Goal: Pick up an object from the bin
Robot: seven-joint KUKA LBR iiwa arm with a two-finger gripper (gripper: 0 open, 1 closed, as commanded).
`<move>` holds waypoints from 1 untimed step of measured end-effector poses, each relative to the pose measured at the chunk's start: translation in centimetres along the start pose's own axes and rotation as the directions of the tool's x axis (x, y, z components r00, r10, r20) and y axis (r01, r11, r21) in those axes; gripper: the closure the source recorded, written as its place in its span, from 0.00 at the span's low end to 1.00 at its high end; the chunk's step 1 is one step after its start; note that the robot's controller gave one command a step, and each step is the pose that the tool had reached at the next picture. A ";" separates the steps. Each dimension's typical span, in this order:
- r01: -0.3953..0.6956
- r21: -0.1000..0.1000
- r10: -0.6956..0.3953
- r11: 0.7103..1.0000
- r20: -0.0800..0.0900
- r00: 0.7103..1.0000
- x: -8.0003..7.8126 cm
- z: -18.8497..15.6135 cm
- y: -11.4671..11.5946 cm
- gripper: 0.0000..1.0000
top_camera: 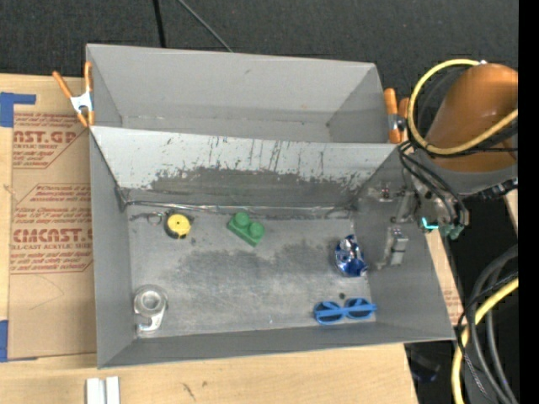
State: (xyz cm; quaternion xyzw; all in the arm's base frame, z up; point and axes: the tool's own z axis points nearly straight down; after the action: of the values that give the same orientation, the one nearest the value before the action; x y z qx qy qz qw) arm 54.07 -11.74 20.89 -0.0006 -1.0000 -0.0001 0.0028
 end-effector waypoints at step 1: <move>0.009 0.000 -0.009 1.000 0.004 1.000 4.9 12.2 -1.8 0.00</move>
Offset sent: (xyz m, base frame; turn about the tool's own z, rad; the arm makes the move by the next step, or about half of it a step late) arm -0.0486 -0.0180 -0.1179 -0.0112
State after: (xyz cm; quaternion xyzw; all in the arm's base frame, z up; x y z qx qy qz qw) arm 49.08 -13.54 8.74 0.0038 -1.0000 -0.0002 0.0010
